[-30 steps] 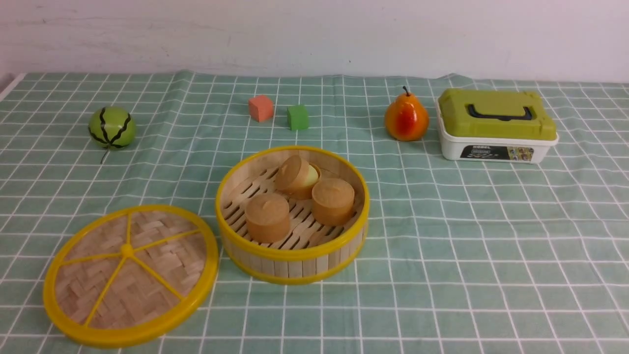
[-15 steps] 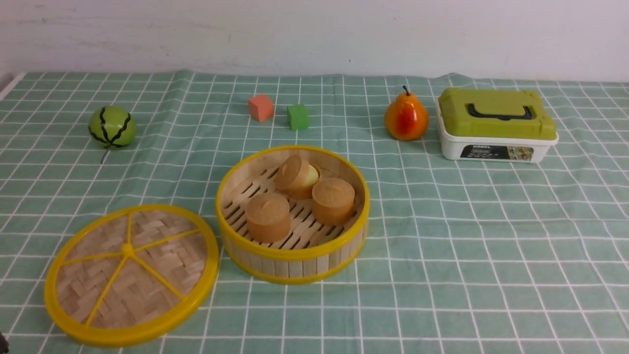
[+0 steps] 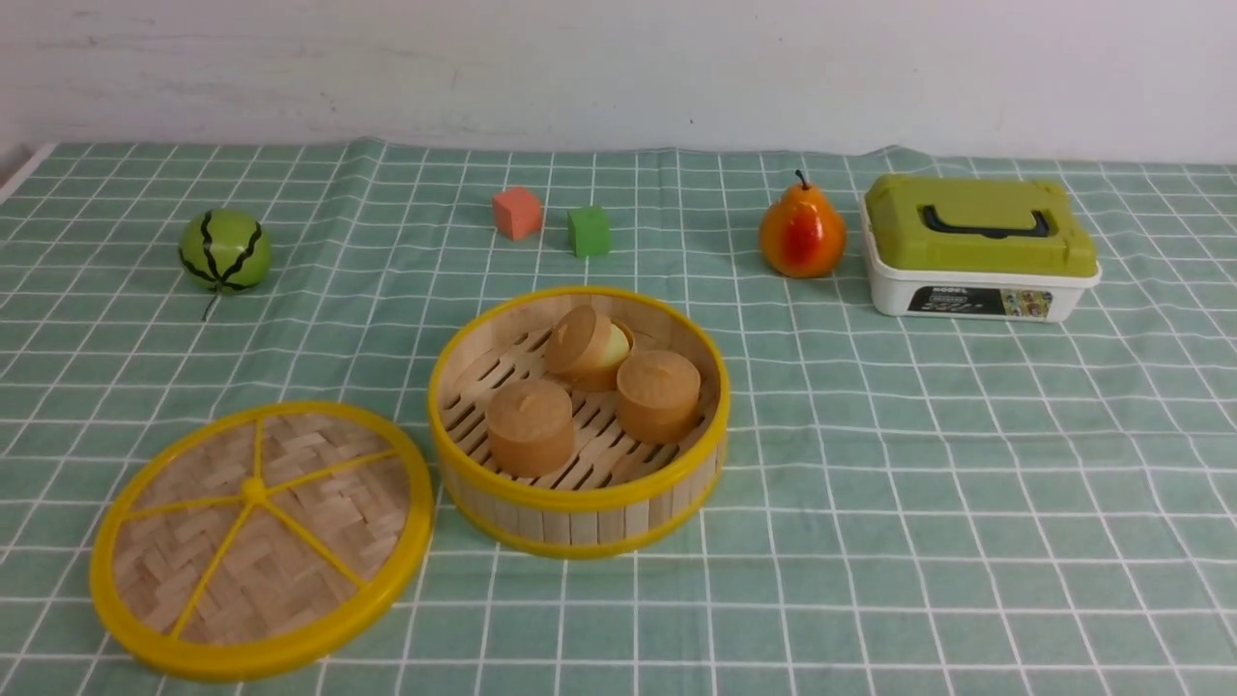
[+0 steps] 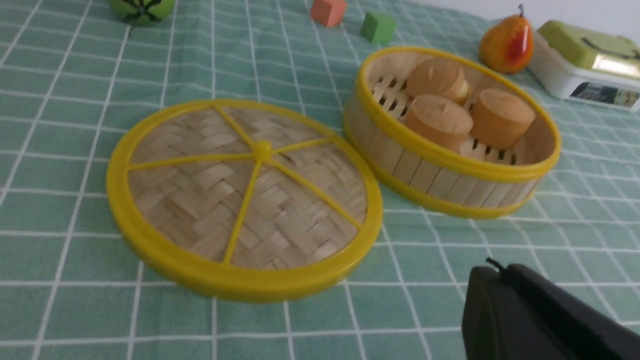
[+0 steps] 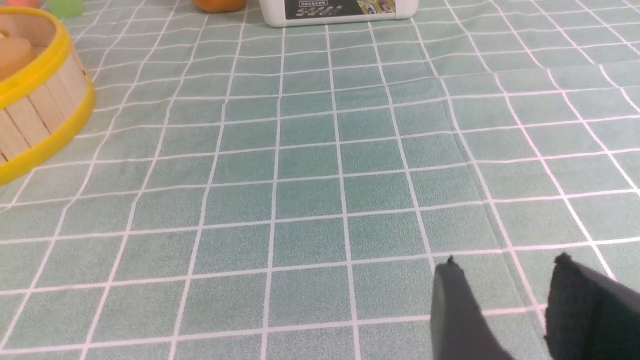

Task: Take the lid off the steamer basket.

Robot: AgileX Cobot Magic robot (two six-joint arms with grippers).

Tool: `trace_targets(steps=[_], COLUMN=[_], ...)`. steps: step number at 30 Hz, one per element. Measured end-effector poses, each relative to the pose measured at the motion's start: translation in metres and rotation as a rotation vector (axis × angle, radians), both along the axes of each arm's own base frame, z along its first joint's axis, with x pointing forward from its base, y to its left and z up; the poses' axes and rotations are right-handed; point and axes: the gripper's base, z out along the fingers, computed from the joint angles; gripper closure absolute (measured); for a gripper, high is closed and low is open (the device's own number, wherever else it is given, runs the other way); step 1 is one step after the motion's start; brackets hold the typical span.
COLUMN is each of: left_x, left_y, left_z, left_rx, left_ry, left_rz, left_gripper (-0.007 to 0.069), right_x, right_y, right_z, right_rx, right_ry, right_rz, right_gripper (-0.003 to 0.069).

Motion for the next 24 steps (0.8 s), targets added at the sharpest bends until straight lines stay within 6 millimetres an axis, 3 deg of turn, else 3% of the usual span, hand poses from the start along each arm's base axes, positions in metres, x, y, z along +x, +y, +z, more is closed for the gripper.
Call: trace_targets(steps=[4, 12, 24], left_x=[0.006, 0.008, 0.009], left_y=[0.000, 0.006, 0.011], left_z=[-0.028, -0.059, -0.065], left_rx=[0.008, -0.020, -0.084], left_ry=[0.020, 0.049, 0.067], left_rz=[0.008, 0.132, 0.230], left_gripper=[0.0636, 0.0636, 0.0636], right_x=[0.000, 0.000, 0.000], right_y=[0.000, 0.000, 0.000], right_z=[0.000, 0.000, 0.000], right_rx=[0.000, 0.000, 0.000], right_ry=[0.000, 0.000, 0.000], right_rz=[0.000, 0.000, 0.000], right_gripper=[0.0418, 0.0418, 0.0418])
